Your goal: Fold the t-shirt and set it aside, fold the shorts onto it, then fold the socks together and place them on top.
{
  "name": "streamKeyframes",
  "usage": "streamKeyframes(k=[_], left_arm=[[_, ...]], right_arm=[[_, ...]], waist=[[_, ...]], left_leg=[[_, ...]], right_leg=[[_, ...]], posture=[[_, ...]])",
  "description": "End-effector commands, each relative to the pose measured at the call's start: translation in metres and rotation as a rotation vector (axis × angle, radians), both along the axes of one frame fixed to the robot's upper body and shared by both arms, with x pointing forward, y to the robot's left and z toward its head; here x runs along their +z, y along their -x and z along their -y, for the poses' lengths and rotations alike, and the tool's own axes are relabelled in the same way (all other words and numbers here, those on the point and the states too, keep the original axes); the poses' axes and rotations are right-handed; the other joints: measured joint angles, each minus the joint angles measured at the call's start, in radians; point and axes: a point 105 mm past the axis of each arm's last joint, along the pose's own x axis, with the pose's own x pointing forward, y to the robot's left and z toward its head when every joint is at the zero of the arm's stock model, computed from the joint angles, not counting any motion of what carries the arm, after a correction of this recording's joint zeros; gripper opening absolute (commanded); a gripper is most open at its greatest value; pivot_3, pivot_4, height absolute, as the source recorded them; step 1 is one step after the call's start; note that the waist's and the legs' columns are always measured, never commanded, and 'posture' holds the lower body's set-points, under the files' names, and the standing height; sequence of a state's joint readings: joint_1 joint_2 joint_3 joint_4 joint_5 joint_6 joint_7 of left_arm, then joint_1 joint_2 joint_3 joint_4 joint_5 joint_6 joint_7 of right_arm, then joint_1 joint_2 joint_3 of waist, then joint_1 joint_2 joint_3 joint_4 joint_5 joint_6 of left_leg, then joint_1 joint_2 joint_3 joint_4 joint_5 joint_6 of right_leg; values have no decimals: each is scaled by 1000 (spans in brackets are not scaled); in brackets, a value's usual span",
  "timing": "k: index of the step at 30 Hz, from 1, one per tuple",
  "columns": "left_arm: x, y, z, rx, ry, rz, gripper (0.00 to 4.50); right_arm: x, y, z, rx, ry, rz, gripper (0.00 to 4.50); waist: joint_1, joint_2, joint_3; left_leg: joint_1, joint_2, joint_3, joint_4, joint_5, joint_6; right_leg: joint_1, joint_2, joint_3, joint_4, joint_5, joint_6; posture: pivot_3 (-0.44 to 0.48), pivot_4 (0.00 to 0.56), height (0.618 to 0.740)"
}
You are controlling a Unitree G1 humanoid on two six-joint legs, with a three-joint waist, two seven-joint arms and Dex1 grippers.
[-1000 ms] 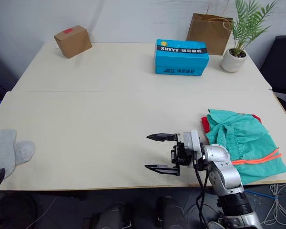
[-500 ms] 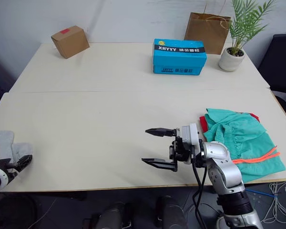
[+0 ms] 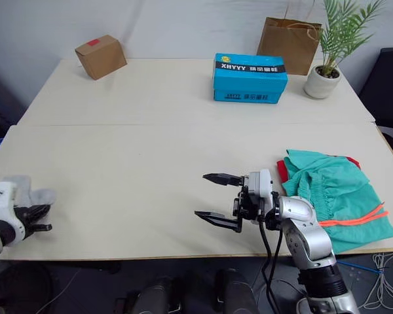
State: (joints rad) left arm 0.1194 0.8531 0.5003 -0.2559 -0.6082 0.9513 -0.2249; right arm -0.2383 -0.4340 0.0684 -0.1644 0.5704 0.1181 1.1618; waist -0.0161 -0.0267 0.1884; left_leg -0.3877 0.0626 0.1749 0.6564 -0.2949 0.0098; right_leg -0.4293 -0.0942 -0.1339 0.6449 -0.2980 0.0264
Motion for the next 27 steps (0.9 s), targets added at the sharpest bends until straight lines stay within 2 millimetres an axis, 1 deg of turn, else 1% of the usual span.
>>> streamKeyframes(k=[1, 2, 4, 6, 10, 12, 14, 15, 16, 18, 19, 21, 24, 27], left_arm=[[-10, -12, 72, -271, 41, -39, 33], [-11, -13, 86, -313, 56, -43, 33], [-14, -20, 127, -433, 109, -43, 33], [-17, -24, 158, -526, 148, -49, 33], [-27, -35, 212, -681, 186, -69, 33], [-29, -40, 236, -744, 200, -62, 33], [-28, -45, 255, -787, 218, -49, 33], [-27, -46, 261, -799, 223, -44, 33], [-25, -47, 273, -834, 234, -36, 33], [-22, -46, 295, -907, 250, -17, 33], [-21, -44, 301, -931, 254, -12, 33], [-21, -39, 306, -973, 259, -13, 33], [-22, -34, 306, -1005, 276, -21, 33], [-18, -34, 303, -1052, 276, 3, 692]], right_arm=[[2, -12, 17, -55, 38, 8, 4500], [1, -13, 20, -58, 50, 10, 4500], [0, -15, 29, -81, 81, 9, 4500], [2, -16, 39, -104, 106, 7, 4500], [2, -10, 62, -163, 169, -10, 4500], [2, -6, 71, -188, 189, -23, 4500], [1, -1, 76, -204, 208, -34, 4500], [1, 0, 78, -209, 215, -38, 4500], [1, 2, 80, -219, 223, -42, 4500], [3, 7, 83, -235, 231, -49, 4500], [3, 9, 84, -240, 234, -51, 4500], [5, 13, 86, -264, 224, -61, 4500], [-1, 21, 88, -299, 228, -81, 4500], [-6, 25, 85, -315, 227, -88, 4500]], waist=[[8, 3, 0], [15, 4, 0], [22, 6, 0], [30, 6, 0], [44, 6, 0], [46, 7, -1], [48, 7, -1], [46, 7, -1], [45, 7, -1], [47, 7, -1], [47, 7, -1], [45, 7, -1], [43, 7, -1], [40, 7, -1]], left_leg=[[0, 0, 0, 0, 0, 0], [0, -1, 0, 0, 0, 1], [0, -2, 0, 0, 1, 1], [0, -2, 0, 0, 3, -2], [0, -2, 1, 1, 5, -1], [0, -3, 0, 1, 8, 3], [0, -4, 0, 2, 7, 4], [0, -4, 0, 2, 7, 4], [0, -4, 0, 2, 7, 5], [0, -5, 0, 3, 9, 8], [0, -5, 0, 3, 9, 8], [-1, -5, 0, 2, 9, 8], [-1, -5, -1, 2, 9, 8], [-1, -4, -1, 2, 9, 8]], right_leg=[[0, 0, 0, 0, 0, 0], [0, -1, 0, 0, 0, 1], [1, -1, 1, -1, 1, 1], [1, -1, 1, -1, 1, 2], [2, 0, 1, 0, 1, 2], [2, 0, 0, 0, 2, 3], [3, 0, 1, -1, 2, 4], [4, 0, 1, -1, 3, 5], [4, 0, 1, -1, 3, 5], [4, -1, 1, -1, 3, 6], [4, -1, 1, -1, 3, 6], [4, -1, 1, -2, 3, 6], [4, 0, 1, -2, 3, 6], [4, 0, 1, -2, 3, 6]], posture=[[0, 150, 740], [0, 150, 740], [0, 150, 740], [0, 150, 740], [0, 150, 740], [0, 150, 740], [0, 150, 740], [0, 150, 740], [0, 150, 740], [0, 150, 740], [0, 150, 740], [0, 150, 740], [0, 150, 740], [0, 150, 740]])
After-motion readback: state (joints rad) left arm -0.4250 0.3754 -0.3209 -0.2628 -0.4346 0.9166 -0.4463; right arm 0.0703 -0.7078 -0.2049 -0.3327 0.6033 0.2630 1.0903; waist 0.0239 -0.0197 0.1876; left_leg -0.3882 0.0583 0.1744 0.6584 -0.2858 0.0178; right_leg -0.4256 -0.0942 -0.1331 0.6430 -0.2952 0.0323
